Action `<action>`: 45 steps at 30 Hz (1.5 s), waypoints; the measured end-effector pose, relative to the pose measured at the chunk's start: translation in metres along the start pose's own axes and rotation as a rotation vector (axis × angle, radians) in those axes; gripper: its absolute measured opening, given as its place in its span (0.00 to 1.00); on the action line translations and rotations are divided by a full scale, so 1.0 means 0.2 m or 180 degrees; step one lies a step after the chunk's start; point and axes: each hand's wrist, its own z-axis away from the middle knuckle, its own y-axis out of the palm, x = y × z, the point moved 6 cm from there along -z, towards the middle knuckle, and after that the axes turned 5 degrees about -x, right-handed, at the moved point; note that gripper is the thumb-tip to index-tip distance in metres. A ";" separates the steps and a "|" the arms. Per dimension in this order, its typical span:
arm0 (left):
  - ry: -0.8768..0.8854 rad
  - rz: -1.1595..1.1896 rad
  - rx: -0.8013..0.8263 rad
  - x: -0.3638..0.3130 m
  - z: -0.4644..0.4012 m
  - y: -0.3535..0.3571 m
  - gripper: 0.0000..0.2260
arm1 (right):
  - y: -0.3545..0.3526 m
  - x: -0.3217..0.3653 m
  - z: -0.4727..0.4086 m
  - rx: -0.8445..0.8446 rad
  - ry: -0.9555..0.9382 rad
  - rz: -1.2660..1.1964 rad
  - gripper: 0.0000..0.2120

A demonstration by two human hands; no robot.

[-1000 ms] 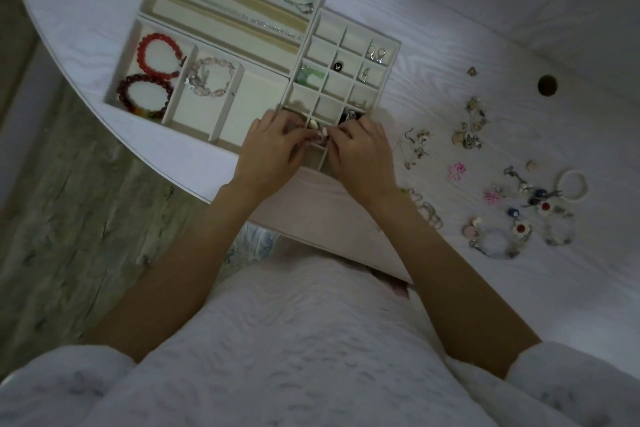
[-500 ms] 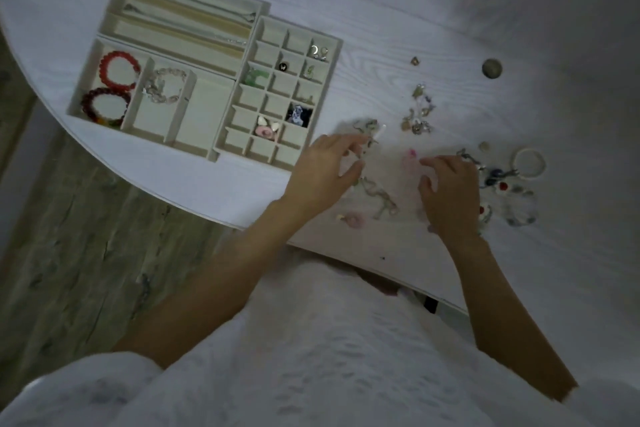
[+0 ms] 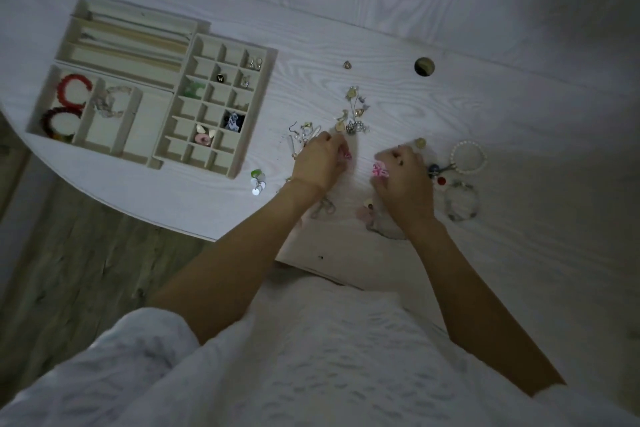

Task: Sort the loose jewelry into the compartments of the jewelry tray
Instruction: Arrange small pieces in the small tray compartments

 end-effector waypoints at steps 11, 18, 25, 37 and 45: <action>0.0049 0.0621 -0.0154 0.02 0.16 -0.14 0.10 | 0.12 0.18 -0.15 0.0722 -0.0252 -0.0736 0.11; -0.0094 0.1358 -0.0672 0.35 0.41 -0.49 0.03 | 0.18 0.60 -0.09 0.1761 -0.0160 -0.2301 0.14; -0.1235 0.2304 -0.1487 0.81 0.47 -0.67 0.05 | 0.43 0.96 -0.19 0.1641 0.0015 -0.2066 0.09; -0.1049 0.1931 -0.1398 0.90 0.29 -0.59 0.03 | 0.46 1.06 -0.34 0.1190 -0.0371 -0.0552 0.09; -0.0710 0.1050 -0.1496 0.89 0.25 -0.63 0.05 | 0.39 1.16 -0.31 0.0738 -0.1284 0.0574 0.11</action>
